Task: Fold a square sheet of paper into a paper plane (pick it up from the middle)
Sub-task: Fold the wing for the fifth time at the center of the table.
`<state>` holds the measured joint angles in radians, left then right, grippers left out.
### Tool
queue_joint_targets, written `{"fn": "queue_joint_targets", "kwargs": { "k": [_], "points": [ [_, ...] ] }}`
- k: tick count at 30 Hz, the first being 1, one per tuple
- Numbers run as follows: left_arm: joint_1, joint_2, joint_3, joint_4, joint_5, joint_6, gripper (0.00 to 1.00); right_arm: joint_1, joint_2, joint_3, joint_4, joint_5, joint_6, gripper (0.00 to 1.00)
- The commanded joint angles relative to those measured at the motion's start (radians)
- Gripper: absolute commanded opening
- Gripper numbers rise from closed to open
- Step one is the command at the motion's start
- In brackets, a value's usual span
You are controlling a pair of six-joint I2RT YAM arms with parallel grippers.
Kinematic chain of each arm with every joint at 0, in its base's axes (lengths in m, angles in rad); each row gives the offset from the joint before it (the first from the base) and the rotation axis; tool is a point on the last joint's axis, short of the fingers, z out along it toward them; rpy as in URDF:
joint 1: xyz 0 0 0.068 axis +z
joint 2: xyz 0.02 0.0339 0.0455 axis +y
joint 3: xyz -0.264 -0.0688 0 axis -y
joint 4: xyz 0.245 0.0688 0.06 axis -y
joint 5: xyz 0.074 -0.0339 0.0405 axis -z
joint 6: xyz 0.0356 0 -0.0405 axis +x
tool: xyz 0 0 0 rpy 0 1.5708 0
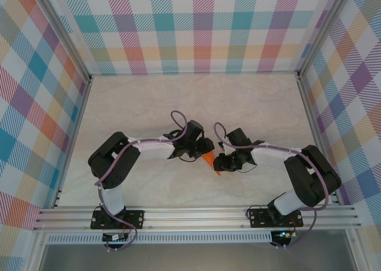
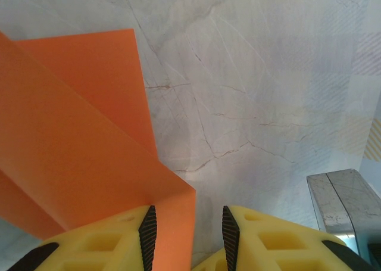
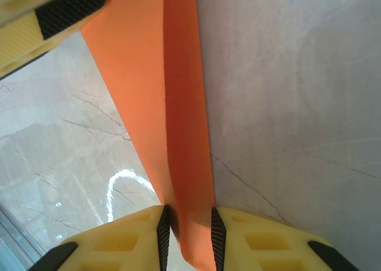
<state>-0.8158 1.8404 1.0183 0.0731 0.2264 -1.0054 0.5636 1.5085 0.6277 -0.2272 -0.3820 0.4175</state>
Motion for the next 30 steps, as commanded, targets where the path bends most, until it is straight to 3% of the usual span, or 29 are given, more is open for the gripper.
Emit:
{"fn": "queue_joint_targets", "kwargs": {
  "k": [1,8,14,19,30],
  "points": [
    [-0.004,0.006,0.027,-0.035,-0.001,0.008,0.37,0.021,0.037,0.001,0.035,-0.009,-0.004,0.26],
    [-0.003,0.004,0.029,-0.042,-0.009,0.011,0.37,0.021,0.004,0.007,0.023,-0.017,-0.032,0.41],
    [0.002,0.006,0.032,-0.041,-0.009,0.011,0.36,0.021,-0.002,0.027,-0.012,0.004,-0.09,0.44],
    [0.004,0.006,0.032,-0.04,-0.008,0.011,0.37,0.024,0.018,0.047,-0.029,0.011,-0.114,0.42],
    [0.009,0.013,0.039,-0.042,-0.004,0.013,0.36,0.024,0.042,0.045,-0.008,0.0,-0.094,0.28]
  ]
}}
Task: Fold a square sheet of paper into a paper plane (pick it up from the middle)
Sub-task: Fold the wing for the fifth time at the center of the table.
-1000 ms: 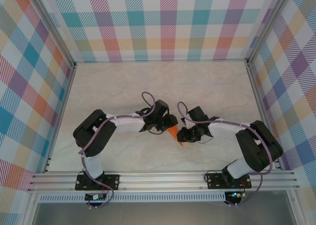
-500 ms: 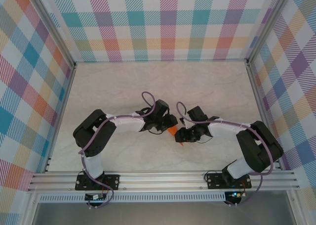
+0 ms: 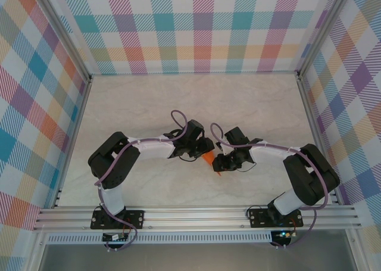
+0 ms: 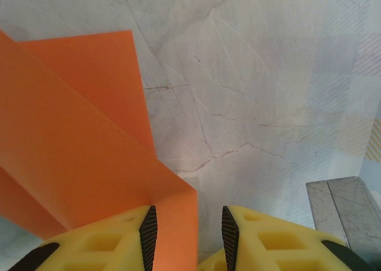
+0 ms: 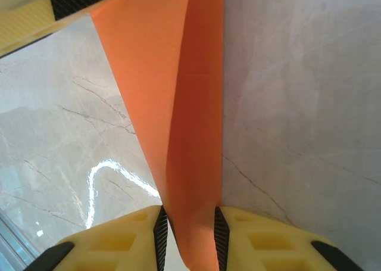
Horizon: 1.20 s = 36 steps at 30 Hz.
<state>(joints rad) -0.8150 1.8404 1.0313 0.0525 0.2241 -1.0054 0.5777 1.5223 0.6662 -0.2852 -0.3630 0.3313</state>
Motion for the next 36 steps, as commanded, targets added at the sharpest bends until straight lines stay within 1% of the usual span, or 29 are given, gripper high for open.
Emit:
{"fn": "queue_joint_targets", "kwargs": {
  "k": [1,5,8,12,15,19,29,32,36],
  "points": [
    [0.008,0.012,0.026,-0.022,-0.002,0.013,0.36,0.01,0.031,0.004,0.06,-0.026,-0.003,0.26],
    [0.01,0.01,0.026,-0.025,-0.002,0.017,0.37,0.01,0.039,-0.001,0.087,-0.052,0.015,0.22],
    [0.011,0.006,0.026,-0.032,-0.004,0.021,0.37,0.01,0.044,0.0,0.098,-0.072,0.029,0.22],
    [0.013,0.001,0.026,-0.04,-0.008,0.022,0.37,0.01,0.055,0.003,0.092,-0.044,0.047,0.19],
    [0.014,-0.008,0.023,-0.04,-0.007,0.024,0.37,0.011,0.077,0.006,0.095,-0.047,0.06,0.16],
    [0.013,-0.032,0.012,-0.03,-0.003,0.018,0.38,0.009,0.093,0.004,0.107,-0.052,0.074,0.16],
    [0.013,-0.044,-0.038,0.11,0.038,-0.044,0.43,0.011,0.095,0.004,0.125,-0.061,0.087,0.16],
    [0.013,-0.056,-0.069,0.191,0.05,-0.075,0.46,0.01,0.095,0.001,0.127,-0.062,0.089,0.16],
    [0.014,-0.079,-0.085,0.226,0.042,-0.084,0.48,0.01,0.095,-0.002,0.13,-0.06,0.093,0.16]
  ]
}}
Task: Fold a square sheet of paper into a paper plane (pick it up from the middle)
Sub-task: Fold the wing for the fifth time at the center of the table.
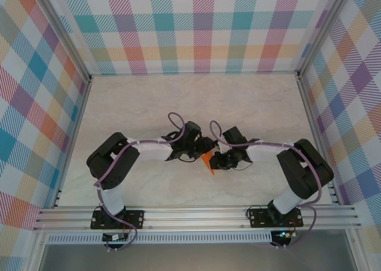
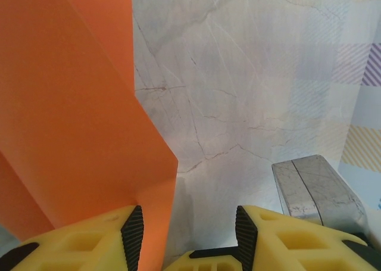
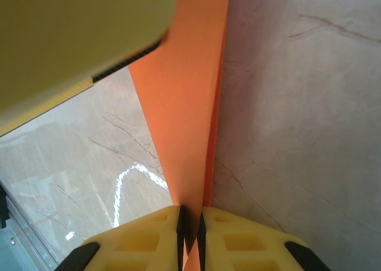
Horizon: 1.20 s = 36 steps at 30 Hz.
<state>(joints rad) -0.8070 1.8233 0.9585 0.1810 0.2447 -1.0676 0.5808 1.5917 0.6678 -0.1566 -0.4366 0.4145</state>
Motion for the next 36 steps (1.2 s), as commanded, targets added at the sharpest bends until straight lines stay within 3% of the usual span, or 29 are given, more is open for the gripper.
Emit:
{"fn": "queue_joint_targets", "kwargs": {
  "k": [1,13,16,19,24,36],
  "points": [
    [0.006,-0.067,-0.018,0.113,0.019,-0.024,0.49,0.008,0.027,-0.003,0.003,0.013,0.01,0.16],
    [0.005,-0.075,-0.066,0.243,-0.014,-0.062,0.54,0.007,0.031,-0.008,0.017,0.014,0.016,0.14],
    [0.007,-0.091,-0.058,0.192,-0.047,-0.053,0.51,0.007,0.025,-0.017,0.028,0.01,0.025,0.13],
    [0.007,-0.116,-0.047,0.087,-0.102,-0.043,0.42,0.007,0.019,-0.028,0.049,0.001,0.036,0.13],
    [0.009,-0.152,-0.047,-0.03,-0.17,-0.037,0.41,0.007,0.022,-0.031,0.058,0.002,0.044,0.12],
    [0.008,-0.092,-0.018,0.097,-0.094,-0.094,0.47,0.007,0.02,-0.037,0.07,0.003,0.047,0.12]
  ]
}}
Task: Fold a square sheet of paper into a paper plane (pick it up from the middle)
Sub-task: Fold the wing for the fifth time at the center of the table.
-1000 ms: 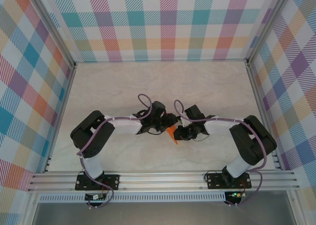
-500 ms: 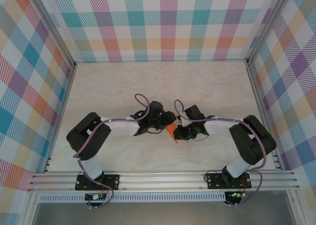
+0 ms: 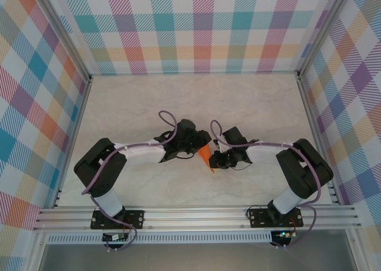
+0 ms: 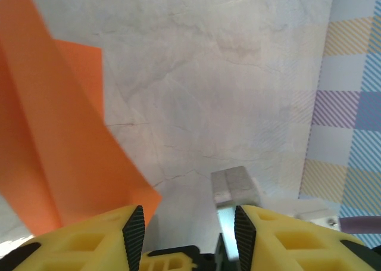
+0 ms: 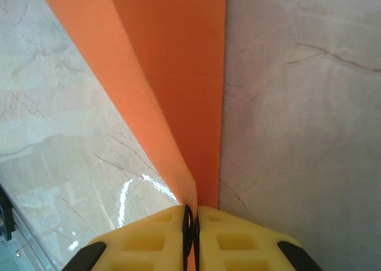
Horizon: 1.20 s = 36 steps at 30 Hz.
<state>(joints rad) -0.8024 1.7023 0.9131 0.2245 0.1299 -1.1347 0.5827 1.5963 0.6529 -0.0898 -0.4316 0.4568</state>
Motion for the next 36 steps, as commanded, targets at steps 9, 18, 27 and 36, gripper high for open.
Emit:
{"fn": "queue_joint_targets", "kwargs": {
  "k": [9,18,27,36],
  "points": [
    [0.003,0.091,0.046,0.025,-0.007,-0.047,0.46,0.006,0.016,-0.024,0.011,-0.005,0.005,0.12],
    [0.003,0.076,0.025,-0.094,-0.085,-0.031,0.43,0.003,0.001,-0.025,0.012,-0.022,0.009,0.14],
    [0.005,0.095,0.022,-0.088,-0.087,-0.026,0.43,0.001,-0.033,-0.015,-0.03,-0.026,-0.003,0.21],
    [0.006,0.112,0.037,-0.099,-0.085,-0.013,0.42,0.003,-0.085,0.0,-0.102,0.003,-0.045,0.28]
  ]
}}
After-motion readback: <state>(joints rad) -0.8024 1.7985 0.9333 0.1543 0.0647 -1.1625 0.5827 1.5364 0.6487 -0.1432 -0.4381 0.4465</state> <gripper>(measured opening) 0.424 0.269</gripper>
